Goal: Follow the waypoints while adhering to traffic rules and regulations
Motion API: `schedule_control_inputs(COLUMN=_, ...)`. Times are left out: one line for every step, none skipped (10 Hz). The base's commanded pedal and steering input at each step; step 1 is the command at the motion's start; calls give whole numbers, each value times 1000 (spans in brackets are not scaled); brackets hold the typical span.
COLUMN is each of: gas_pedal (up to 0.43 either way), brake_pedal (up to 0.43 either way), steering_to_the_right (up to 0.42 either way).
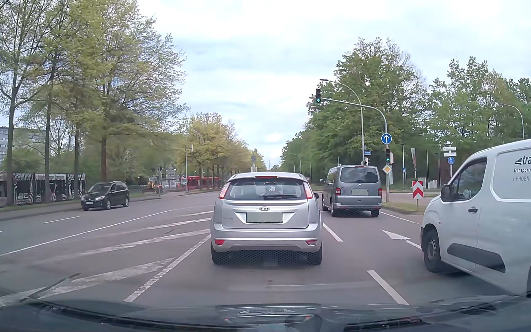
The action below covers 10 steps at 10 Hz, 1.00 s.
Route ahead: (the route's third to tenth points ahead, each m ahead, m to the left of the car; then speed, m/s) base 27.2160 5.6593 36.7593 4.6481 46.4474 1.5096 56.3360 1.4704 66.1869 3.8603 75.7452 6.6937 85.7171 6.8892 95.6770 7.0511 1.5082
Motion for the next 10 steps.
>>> schedule_control_inputs(gas_pedal=0, brake_pedal=201, steering_to_the_right=-4)
schedule_control_inputs(gas_pedal=0, brake_pedal=201, steering_to_the_right=-4)
schedule_control_inputs(gas_pedal=0, brake_pedal=195, steering_to_the_right=-4)
schedule_control_inputs(gas_pedal=0, brake_pedal=195, steering_to_the_right=-4)
schedule_control_inputs(gas_pedal=0, brake_pedal=195, steering_to_the_right=-4)
schedule_control_inputs(gas_pedal=0, brake_pedal=195, steering_to_the_right=-4)
schedule_control_inputs(gas_pedal=0, brake_pedal=189, steering_to_the_right=-4)
schedule_control_inputs(gas_pedal=0, brake_pedal=195, steering_to_the_right=-4)
schedule_control_inputs(gas_pedal=0, brake_pedal=177, steering_to_the_right=-4)
schedule_control_inputs(gas_pedal=0, brake_pedal=110, steering_to_the_right=-4)
